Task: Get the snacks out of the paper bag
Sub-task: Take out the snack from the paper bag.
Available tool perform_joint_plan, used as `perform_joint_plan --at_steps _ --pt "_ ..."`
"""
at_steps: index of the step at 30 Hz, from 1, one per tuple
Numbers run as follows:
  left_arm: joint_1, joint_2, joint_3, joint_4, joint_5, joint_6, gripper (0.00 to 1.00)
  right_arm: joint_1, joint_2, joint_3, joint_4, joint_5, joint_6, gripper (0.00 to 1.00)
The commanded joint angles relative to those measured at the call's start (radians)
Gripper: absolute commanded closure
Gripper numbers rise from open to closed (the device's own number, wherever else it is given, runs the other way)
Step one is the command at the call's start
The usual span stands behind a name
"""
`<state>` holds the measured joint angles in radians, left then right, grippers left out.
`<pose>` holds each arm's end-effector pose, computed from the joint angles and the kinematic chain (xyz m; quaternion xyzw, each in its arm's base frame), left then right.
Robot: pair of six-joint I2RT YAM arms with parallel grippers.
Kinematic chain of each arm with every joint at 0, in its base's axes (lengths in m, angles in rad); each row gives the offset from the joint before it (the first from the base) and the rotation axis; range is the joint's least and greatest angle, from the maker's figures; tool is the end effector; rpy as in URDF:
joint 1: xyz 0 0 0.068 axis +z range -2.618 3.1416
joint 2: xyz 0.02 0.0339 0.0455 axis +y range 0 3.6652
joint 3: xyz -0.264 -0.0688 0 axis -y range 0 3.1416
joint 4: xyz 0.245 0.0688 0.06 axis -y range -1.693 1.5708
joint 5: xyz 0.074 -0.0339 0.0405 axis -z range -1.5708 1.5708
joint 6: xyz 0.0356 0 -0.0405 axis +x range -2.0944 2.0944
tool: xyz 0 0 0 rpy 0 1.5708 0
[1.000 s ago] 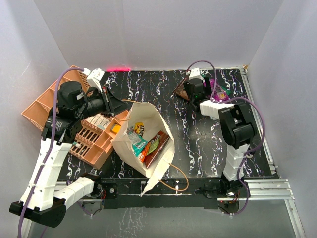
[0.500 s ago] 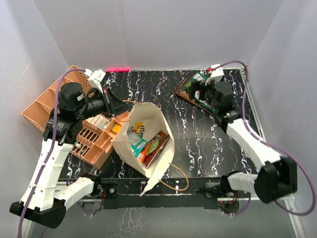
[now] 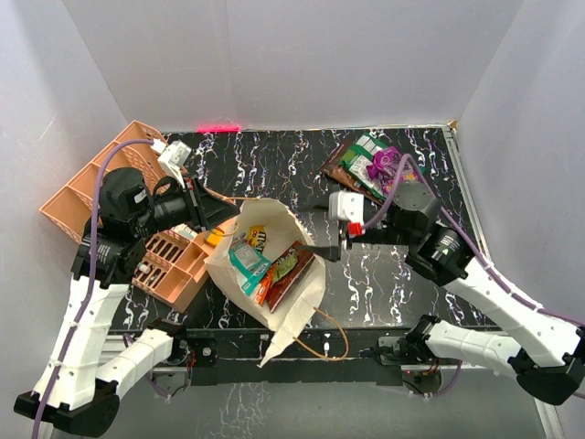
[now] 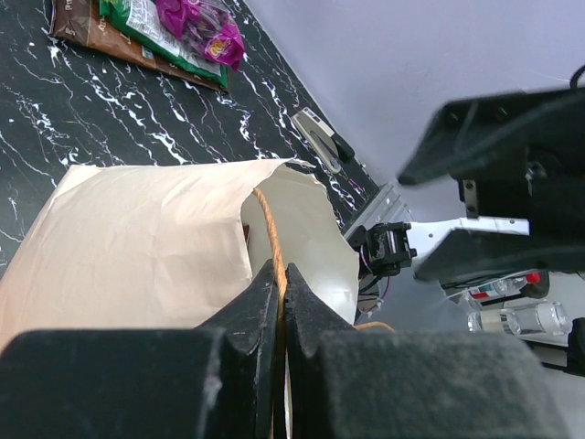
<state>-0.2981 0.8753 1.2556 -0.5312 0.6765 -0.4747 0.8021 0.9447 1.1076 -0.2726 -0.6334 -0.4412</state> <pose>0.1432 -0.0673 0.4475 0.1524 0.7317 -0.4648 0.4747 0.1235 0.1580 0.4151 -0.5811 0.4543 0.3420 0.5822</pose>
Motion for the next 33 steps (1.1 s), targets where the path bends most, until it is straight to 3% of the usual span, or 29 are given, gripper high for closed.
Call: perform_joint_plan --at_steps 1,5,11,18,33 --pt "0.000 -0.003 0.020 0.014 0.027 0.004 1.00 0.132 0.024 0.079 -0.151 -0.043 -0.258 0.29" --pt "0.001 -0.004 0.040 -0.007 0.015 0.016 1.00 0.267 0.092 0.127 -0.291 -0.010 -0.443 0.31" --pt "0.002 -0.004 0.033 0.008 0.032 0.004 1.00 0.403 0.244 0.207 -0.523 0.294 -0.559 0.41" --pt "0.000 -0.034 0.010 0.033 0.065 0.016 1.00 0.415 0.344 0.198 -0.594 0.404 -0.545 0.48" --pt "0.001 -0.089 -0.047 0.140 0.120 -0.037 1.00 0.440 0.481 0.177 -0.641 0.562 -0.565 0.51"
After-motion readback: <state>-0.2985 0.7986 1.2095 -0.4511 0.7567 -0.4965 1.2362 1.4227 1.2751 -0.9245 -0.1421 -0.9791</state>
